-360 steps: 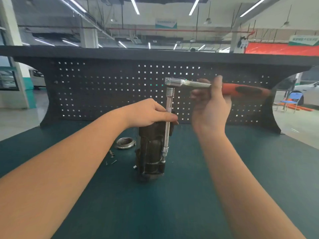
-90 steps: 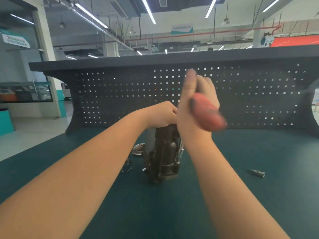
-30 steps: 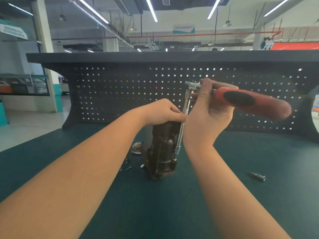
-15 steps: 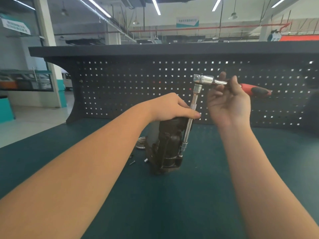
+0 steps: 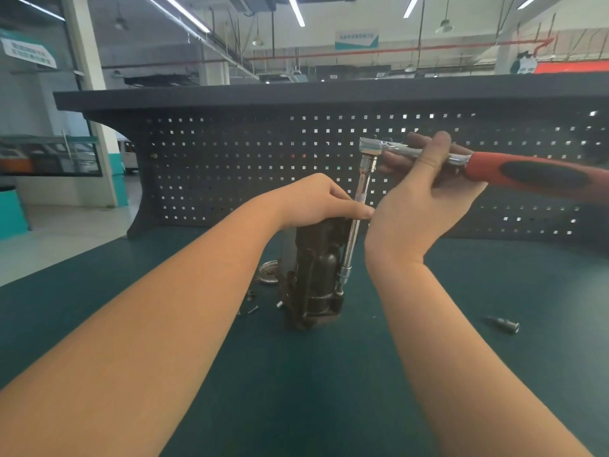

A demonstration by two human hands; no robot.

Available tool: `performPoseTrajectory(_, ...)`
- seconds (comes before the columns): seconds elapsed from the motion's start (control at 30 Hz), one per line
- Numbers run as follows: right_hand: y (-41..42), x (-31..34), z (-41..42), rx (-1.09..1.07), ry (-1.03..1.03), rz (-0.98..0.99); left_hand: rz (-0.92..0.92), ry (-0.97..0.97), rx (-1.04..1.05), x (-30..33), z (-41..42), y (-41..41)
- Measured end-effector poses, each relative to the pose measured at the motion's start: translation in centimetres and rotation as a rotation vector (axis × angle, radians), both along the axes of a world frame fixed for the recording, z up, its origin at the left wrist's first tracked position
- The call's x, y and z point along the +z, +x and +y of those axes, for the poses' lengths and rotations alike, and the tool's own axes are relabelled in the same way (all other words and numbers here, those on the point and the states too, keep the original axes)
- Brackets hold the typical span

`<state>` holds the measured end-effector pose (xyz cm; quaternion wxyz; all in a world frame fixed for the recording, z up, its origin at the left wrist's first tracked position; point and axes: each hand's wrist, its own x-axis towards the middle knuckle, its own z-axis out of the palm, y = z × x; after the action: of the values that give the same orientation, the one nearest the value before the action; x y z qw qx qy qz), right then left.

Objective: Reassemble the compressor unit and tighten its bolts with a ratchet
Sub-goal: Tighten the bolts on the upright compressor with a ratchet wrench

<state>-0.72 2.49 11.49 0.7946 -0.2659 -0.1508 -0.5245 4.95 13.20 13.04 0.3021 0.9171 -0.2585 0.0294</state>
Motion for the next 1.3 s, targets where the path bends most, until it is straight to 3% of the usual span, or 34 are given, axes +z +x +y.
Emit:
performPoseTrajectory(0.17, 0.1, 1.1, -2.6, 0.208, 0.075, 0.116, -0.029, 0.06, -0.007, 0.3, -0.2, 0.3)
performPoseTrajectory(0.3, -0.2, 2.6, -6.4, 0.301, 0.252, -0.023, -0.012, 0.061, -0.005, 0.1, -0.1, 0.5)
performPoseTrajectory(0.4, -0.6, 3.1, -10.1, 0.325, 0.251, -0.075, 0.005, 0.083, -0.031, 0.1, 0.1, 0.7)
performPoseTrajectory(0.63, 4.5, -2.6, -15.8, 0.334, 0.198, 0.254, 0.052, 0.032, -0.089, 0.5, 0.3, -0.2)
performPoseTrajectory(0.9, 8.6, -7.5, -17.1, 0.569, 0.106, 0.345, 0.03, 0.035, -0.08, 0.2, 0.0, -1.1)
performPoseTrajectory(1.03, 8.1, -9.3, -17.5, 0.55, 0.108, 0.616, 0.032, 0.046, -0.109, 0.0, -0.6, -1.3)
performPoseTrajectory(1.17, 6.6, -11.9, -17.3, 0.387, -0.05, 1.013, 0.037, 0.116, -0.107, 0.1, -1.2, -0.8)
performPoseTrajectory(1.3, 5.4, -13.4, -17.8, 0.319, -0.09, 1.248, 0.044, 0.07, -0.09, 0.3, -0.4, -0.2)
